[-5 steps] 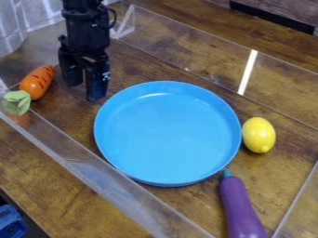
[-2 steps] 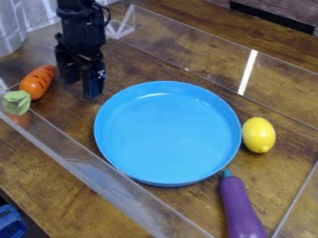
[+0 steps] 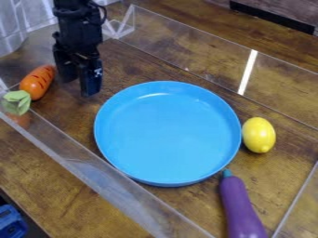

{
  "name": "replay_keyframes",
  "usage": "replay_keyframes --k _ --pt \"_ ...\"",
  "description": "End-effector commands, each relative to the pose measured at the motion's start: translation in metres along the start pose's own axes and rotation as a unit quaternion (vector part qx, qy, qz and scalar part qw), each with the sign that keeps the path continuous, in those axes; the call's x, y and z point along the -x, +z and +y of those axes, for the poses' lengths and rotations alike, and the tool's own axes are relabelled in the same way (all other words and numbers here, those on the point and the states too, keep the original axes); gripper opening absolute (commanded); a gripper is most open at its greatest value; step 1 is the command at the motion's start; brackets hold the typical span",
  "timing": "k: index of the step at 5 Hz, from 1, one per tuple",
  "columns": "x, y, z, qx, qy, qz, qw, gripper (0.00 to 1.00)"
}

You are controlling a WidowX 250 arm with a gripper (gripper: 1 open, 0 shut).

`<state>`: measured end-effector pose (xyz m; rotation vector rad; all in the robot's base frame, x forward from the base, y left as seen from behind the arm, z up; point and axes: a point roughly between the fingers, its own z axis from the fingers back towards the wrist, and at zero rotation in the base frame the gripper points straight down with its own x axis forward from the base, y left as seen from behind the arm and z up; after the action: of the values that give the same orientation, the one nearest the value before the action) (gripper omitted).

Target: Move the carrot to the left side

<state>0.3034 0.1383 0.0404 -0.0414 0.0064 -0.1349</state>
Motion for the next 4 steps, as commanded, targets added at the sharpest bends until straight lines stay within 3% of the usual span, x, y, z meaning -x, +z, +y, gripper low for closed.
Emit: replay_keyframes --k 1,4 --pt "-0.002 0.012 0.013 -0.013 0.009 -0.026 0.9995 1.0" --pt "-0.004 0.015 0.027 -0.023 0.012 -0.041 0.9988 1.0"
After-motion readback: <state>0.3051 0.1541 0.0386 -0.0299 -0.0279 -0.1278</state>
